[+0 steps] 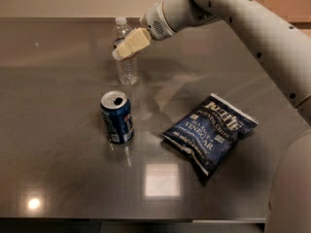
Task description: Move water bottle near blue chip bag
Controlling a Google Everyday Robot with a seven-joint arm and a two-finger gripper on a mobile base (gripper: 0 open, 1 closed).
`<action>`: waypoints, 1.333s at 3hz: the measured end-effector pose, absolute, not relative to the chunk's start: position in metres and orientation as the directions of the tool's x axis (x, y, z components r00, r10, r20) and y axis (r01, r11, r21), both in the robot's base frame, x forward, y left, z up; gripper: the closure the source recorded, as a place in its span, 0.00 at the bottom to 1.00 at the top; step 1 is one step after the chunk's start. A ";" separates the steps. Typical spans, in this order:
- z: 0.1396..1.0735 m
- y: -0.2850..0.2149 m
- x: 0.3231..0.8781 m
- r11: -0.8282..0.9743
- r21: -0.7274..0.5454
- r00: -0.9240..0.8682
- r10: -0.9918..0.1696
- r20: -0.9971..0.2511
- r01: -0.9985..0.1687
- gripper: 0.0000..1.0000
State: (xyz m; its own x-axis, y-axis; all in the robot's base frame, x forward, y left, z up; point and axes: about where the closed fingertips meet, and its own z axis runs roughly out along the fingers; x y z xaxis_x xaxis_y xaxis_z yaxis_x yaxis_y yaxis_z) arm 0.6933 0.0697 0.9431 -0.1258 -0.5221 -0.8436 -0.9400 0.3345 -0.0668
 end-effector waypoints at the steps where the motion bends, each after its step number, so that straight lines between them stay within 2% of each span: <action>1: 0.940 0.074 0.696 0.334 -0.072 -0.123 -0.529 -0.839 -0.940 0.24; 3: 0.949 0.064 0.680 0.313 -0.066 -0.111 -0.516 -0.850 -0.947 0.69; 4: 0.966 0.036 0.656 0.298 -0.040 -0.113 -0.479 -0.870 -0.954 0.93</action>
Offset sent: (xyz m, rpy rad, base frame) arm -0.0003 -0.0005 -0.0005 -0.0087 0.0027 0.0031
